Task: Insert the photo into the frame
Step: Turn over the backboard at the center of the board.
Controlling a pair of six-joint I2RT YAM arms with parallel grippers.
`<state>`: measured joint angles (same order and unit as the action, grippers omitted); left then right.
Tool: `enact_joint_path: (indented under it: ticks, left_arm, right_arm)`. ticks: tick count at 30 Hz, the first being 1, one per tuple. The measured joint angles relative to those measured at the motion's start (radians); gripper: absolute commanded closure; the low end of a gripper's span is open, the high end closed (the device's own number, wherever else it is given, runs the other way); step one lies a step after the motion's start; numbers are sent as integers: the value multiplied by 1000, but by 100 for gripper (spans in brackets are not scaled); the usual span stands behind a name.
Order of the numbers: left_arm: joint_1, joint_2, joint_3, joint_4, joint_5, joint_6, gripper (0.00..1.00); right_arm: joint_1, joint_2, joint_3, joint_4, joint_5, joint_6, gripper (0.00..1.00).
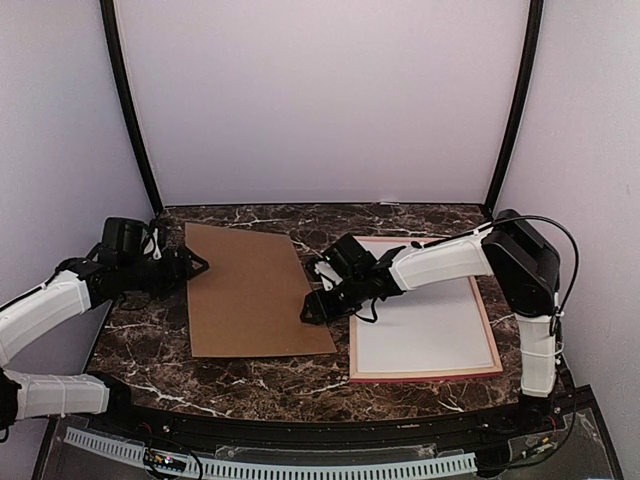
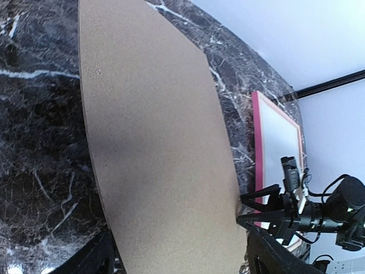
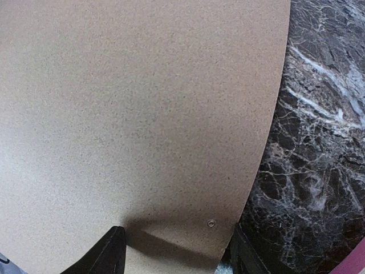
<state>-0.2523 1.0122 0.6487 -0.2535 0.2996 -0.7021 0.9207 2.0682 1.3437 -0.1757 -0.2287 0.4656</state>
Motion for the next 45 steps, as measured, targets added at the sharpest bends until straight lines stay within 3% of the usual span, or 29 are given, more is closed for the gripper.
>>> enact_joint_path:
  ticks: [12,18,22,26,30,38,45]
  left_arm:
    - [-11,-4,72,56,126,-28,17]
    - [-22,-1,80,23,191,-57,24]
    - [-25,4,137,-57,179,-61,39]
    - [-27,15,193,-139,146,-42,66]
    - [-26,37,218,-190,119,-17,81]
    - [-27,97,301,-305,89,36,98]
    - [-27,131,468,-484,51,121,100]
  right_arm:
    - [6,5,-40,103,-113,6,37]
    - [29,17,-81,212,-223,8,37]
    - [29,21,-93,246,-256,9,37]
    - [30,23,-97,258,-272,11,36]
    - [30,23,-97,258,-274,11,35]
    - [30,21,-97,256,-277,11,31]
    - [19,-17,-106,177,-267,9,29]
